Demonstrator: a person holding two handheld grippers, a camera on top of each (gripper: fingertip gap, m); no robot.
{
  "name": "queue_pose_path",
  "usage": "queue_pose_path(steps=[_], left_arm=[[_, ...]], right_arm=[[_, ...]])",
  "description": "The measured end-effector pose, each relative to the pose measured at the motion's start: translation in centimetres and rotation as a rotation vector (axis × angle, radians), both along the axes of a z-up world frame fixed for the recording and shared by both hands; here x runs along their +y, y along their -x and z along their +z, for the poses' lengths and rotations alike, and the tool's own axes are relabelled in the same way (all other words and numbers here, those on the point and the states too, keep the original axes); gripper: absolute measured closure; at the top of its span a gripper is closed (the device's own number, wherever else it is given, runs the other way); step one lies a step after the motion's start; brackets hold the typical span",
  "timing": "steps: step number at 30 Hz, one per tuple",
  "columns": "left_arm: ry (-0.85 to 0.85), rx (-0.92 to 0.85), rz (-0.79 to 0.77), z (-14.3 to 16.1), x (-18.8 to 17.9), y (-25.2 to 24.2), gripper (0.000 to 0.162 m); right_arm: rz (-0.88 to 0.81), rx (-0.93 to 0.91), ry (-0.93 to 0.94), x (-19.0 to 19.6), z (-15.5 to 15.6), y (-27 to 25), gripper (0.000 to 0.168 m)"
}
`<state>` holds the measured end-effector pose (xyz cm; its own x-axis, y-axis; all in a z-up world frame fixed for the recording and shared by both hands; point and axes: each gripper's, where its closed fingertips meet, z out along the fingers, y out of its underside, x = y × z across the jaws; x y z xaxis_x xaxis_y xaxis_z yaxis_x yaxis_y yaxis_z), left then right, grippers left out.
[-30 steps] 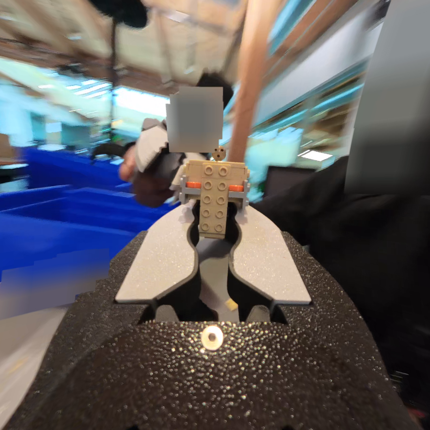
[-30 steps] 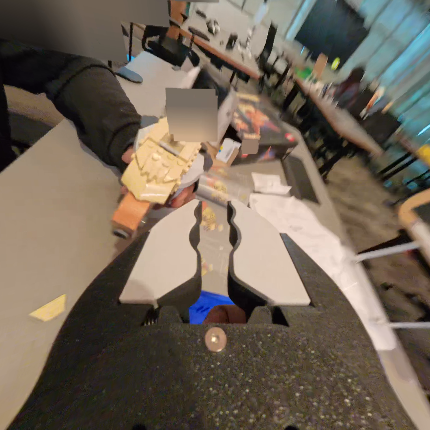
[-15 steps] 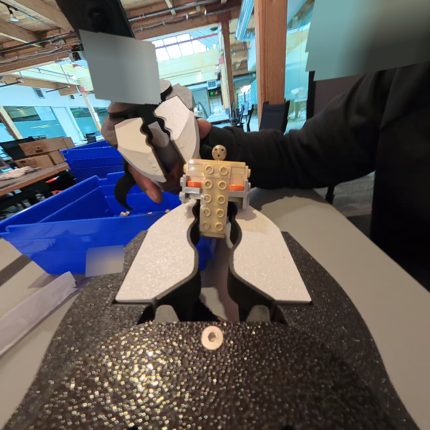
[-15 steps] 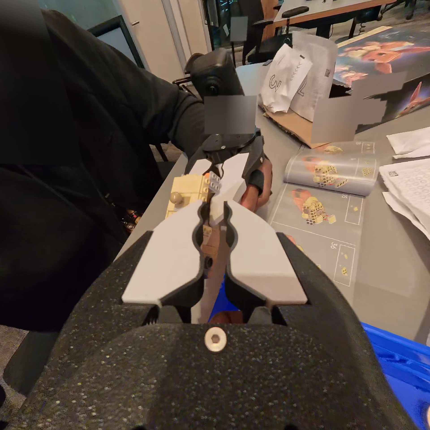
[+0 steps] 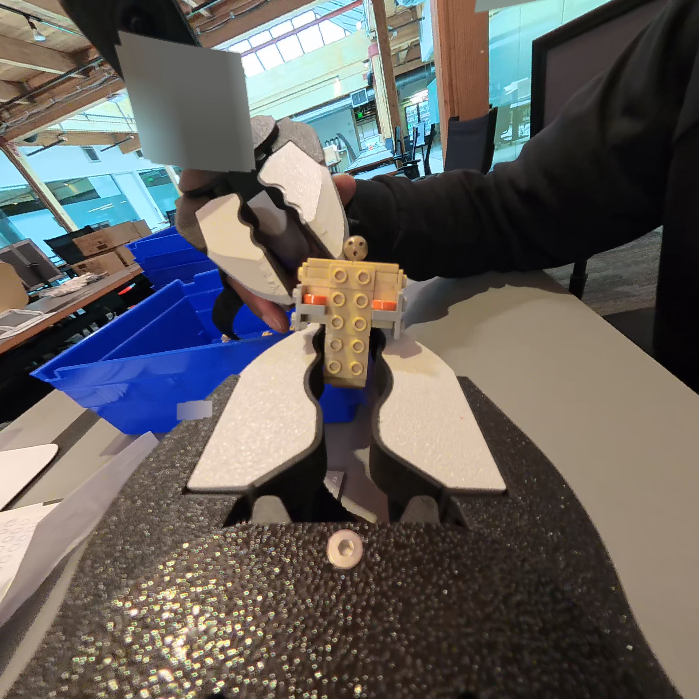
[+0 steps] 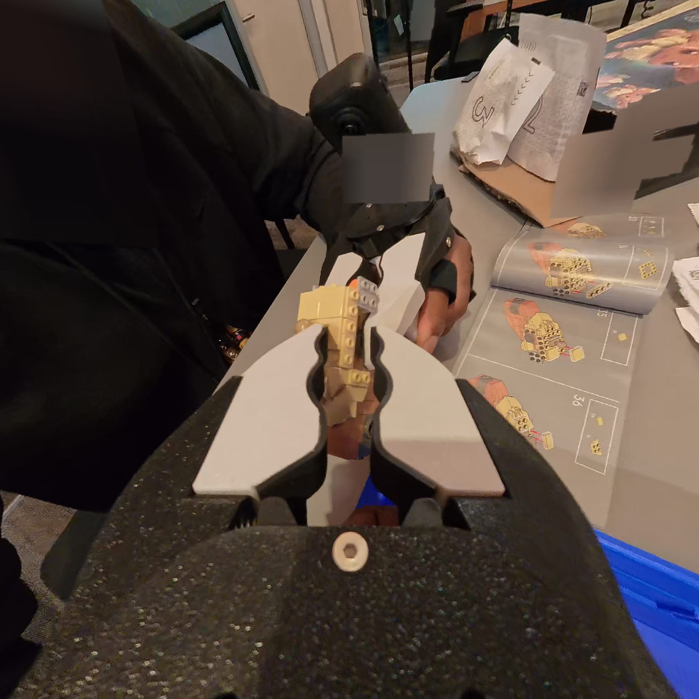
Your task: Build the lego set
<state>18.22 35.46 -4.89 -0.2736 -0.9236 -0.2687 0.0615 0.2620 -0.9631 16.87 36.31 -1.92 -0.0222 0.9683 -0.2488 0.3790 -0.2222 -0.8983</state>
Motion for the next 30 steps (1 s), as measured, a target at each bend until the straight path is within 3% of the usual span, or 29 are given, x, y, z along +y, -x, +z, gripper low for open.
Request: queue_pose_path(steps=[3,20,30], left_arm=[[-0.002,-0.001,0.000,0.0,0.0,0.0,0.140],[-0.238,-0.031,0.055,-0.3,-0.5,0.1,0.140],[-0.271,-0.019,0.053,-0.9,-0.7,0.1,0.140]], right_arm=[[0.021,0.017,0.017,-0.3,0.1,0.1,0.155],[0.089,0.055,0.083,-1.3,-0.1,0.5,0.157],[0.107,0.046,0.134,-1.5,-0.6,0.7,0.158]])
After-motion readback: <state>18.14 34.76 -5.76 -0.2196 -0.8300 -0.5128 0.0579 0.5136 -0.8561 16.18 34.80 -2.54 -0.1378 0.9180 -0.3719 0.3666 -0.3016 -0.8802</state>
